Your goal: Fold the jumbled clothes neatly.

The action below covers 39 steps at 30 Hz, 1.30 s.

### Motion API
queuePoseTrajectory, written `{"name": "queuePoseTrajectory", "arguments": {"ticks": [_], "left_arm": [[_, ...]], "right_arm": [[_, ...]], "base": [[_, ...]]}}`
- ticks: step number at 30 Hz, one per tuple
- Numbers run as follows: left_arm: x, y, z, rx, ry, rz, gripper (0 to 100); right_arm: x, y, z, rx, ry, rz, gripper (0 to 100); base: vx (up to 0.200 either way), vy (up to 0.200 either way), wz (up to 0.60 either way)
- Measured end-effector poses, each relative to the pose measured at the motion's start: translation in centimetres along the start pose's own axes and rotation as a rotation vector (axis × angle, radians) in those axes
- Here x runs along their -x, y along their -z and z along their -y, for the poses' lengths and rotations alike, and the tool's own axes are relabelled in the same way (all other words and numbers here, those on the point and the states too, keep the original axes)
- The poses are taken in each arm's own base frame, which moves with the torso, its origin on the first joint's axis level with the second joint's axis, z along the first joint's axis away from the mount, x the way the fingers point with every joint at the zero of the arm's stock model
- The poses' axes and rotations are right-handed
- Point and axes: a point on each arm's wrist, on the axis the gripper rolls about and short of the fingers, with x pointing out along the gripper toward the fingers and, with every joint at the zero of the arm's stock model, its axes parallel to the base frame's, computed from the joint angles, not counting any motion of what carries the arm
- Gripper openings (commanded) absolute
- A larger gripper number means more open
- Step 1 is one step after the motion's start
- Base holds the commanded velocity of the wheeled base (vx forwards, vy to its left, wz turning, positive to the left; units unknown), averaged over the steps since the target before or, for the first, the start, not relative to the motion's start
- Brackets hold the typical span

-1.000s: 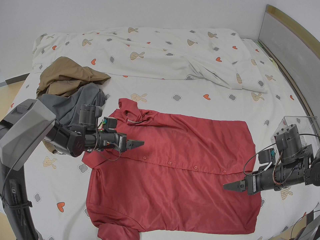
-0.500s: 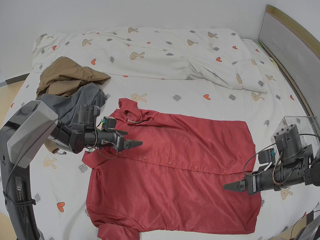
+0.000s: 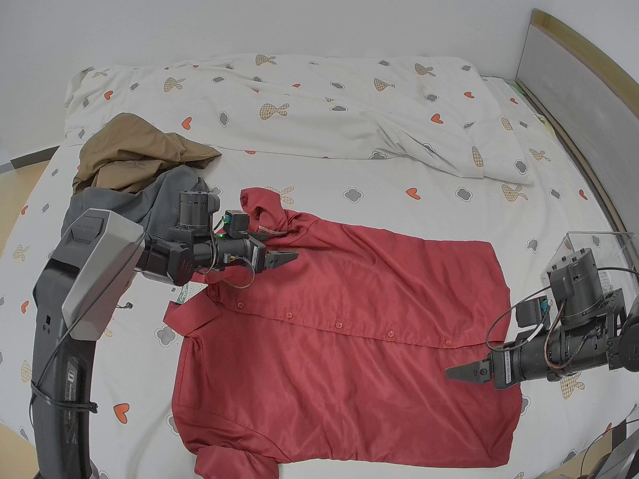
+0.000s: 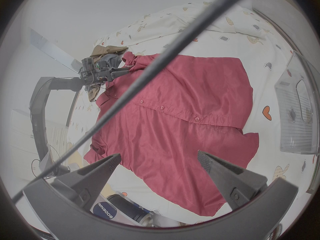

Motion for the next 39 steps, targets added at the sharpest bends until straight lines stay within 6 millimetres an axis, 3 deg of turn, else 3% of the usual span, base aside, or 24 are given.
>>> {"name": "queuePoseTrajectory", "arguments": {"ticks": [8, 18, 39], "left_arm": [[-2.0, -1.6, -1.6, 0.027, -0.026, 0.034, 100], [-1.0, -3.3, -2.3, 0.018, -0.052, 0.082, 100], [-2.8, -0.5, -2.1, 0.134, -0.03, 0.027, 100]], "right_arm": [[0.0, 0.0, 0.1, -0.002, 0.002, 0.001, 100], [0.0, 0.1, 0.1, -0.002, 0.004, -0.002, 100], [0.0, 0.2, 0.1, 0.001, 0.004, -0.003, 100]], "base": [[0.0, 0.0, 0.0], [0.0, 0.0, 0.0], [0.0, 0.0, 0.0]]}}
